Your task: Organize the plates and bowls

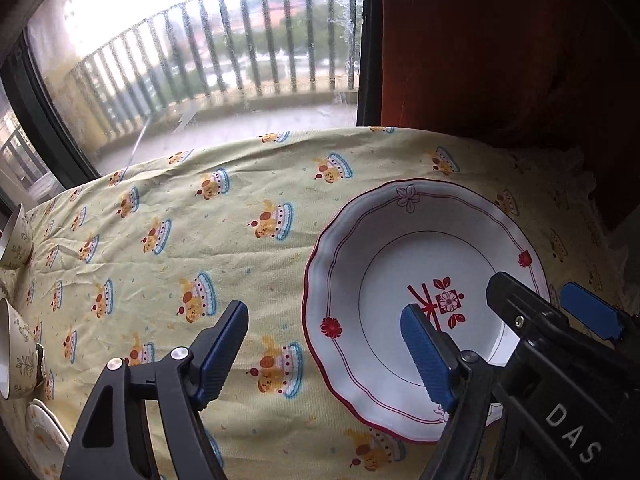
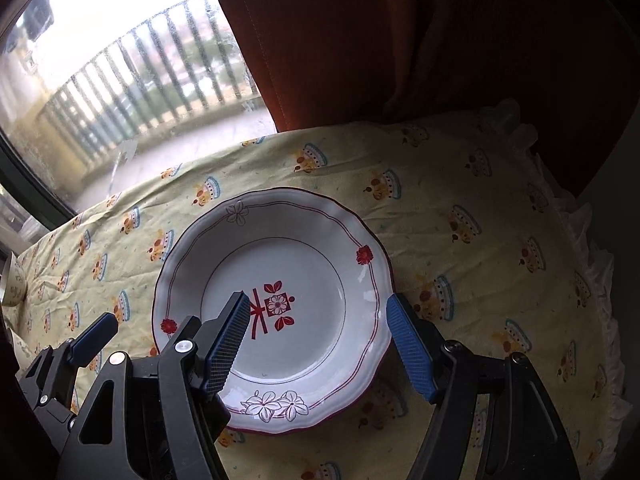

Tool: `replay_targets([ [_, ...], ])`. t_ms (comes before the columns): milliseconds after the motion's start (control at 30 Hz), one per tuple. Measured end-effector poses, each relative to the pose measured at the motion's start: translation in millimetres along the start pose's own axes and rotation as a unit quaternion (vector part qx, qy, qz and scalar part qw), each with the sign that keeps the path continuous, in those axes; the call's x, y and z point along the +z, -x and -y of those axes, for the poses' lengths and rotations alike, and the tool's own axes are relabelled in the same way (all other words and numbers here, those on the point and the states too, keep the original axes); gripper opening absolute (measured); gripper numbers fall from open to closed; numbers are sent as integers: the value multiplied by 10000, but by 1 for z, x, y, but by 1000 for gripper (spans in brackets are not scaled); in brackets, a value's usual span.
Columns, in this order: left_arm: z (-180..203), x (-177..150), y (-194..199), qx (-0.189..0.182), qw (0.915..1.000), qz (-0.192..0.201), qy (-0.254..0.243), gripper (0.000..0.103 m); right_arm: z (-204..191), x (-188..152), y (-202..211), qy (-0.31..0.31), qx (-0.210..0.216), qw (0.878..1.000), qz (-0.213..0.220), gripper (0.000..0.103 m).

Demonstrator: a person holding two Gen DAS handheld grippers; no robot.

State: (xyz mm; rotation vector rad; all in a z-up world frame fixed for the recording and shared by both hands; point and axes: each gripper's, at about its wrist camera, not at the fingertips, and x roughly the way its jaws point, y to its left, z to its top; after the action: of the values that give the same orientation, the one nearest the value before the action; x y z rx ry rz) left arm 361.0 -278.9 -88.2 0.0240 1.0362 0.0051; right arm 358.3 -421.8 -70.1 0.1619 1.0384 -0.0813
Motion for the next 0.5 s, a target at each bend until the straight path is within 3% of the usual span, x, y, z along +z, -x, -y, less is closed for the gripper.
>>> replay_targets([
  [233,9,9,-25,-62,9997,-194,-143,64,11,6,-26,-104,-13,9998,-166,70],
  [500,14,6,-29,-232,9989,-304,-261,61,6,6,-29,73,30,9996,-266,69],
])
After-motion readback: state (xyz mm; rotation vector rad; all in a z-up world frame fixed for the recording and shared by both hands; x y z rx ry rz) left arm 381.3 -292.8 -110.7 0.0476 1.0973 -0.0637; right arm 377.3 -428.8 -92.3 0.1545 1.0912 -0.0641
